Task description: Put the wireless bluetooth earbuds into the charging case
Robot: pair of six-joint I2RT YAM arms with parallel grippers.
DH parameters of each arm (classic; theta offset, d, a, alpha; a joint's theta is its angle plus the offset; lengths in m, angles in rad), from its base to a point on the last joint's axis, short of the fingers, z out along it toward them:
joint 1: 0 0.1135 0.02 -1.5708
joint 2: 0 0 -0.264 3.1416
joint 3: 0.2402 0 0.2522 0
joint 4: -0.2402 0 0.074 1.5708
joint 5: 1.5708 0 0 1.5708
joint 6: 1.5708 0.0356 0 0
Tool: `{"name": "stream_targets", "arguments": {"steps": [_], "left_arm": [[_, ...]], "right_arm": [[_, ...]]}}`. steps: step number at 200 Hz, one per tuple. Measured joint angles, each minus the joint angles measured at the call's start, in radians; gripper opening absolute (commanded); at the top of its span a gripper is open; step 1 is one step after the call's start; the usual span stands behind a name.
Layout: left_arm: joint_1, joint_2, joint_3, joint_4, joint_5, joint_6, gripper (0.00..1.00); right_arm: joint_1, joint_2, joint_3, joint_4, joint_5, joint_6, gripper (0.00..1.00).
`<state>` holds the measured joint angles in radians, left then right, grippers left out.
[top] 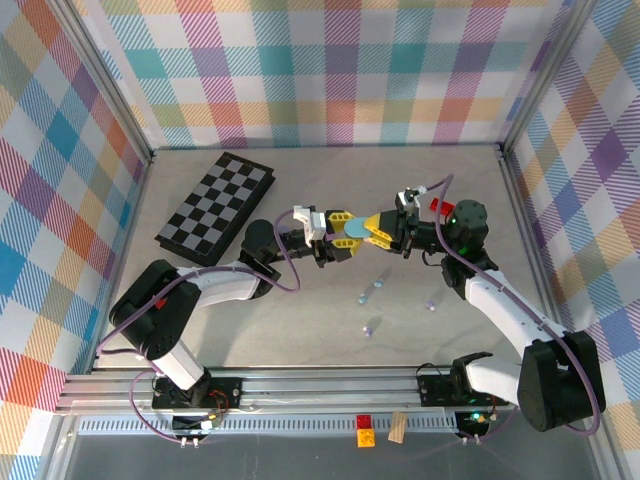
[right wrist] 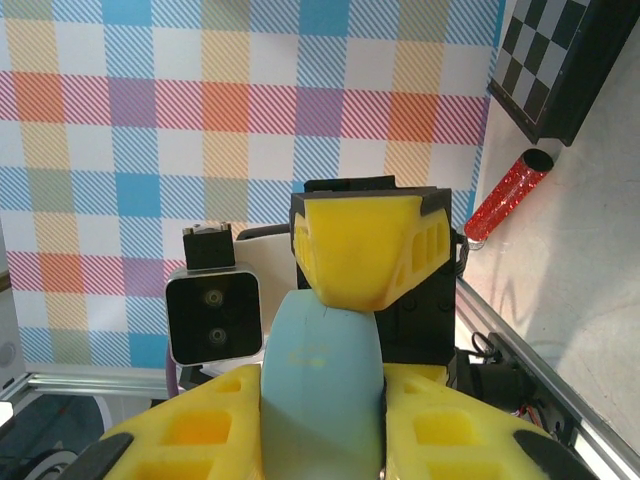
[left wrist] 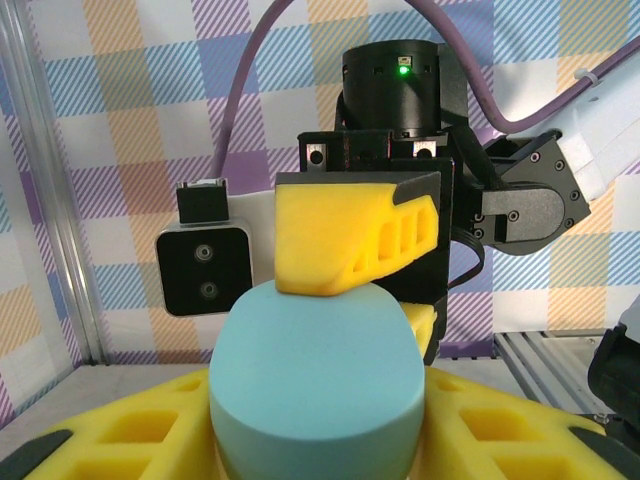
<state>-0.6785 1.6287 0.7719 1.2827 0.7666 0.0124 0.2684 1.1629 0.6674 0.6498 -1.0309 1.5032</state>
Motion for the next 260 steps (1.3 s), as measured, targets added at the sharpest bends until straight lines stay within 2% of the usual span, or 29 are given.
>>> {"name": "stream_targets", "arguments": {"steps": [82,144,159,179,205,232,260], "left_arm": [[0.0,0.013,0.011,0.003,0.011,-0.002,0.47],[0.0,0.015,0.013,0.003,0.012,-0.021,0.36],[0.0,0.017,0.014,0.003,0.012,-0.021,0.31],[0.0,0.02,0.019,0.002,0.02,-0.025,0.29],[0.0,0.021,0.025,0.002,0.029,-0.035,0.28],[0.002,0.014,0.024,-0.046,0.042,-0.035,0.25],[0.012,-0.027,0.003,-0.105,0.061,-0.035,0.25]], "right_arm": [[0.0,-0.002,0.0,0.002,0.0,0.0,0.09],[0.0,-0.002,0.0,0.004,0.0,0.0,0.11],[0.0,-0.002,0.0,0.004,0.0,0.0,0.23],[-0.001,-0.003,0.0,-0.005,0.002,-0.018,0.49],[-0.001,-0.036,0.03,-0.181,0.028,-0.155,0.72],[-0.001,-0.06,0.158,-0.479,0.075,-0.414,0.83],[-0.001,-0.06,0.3,-0.734,0.149,-0.736,0.89]]}}
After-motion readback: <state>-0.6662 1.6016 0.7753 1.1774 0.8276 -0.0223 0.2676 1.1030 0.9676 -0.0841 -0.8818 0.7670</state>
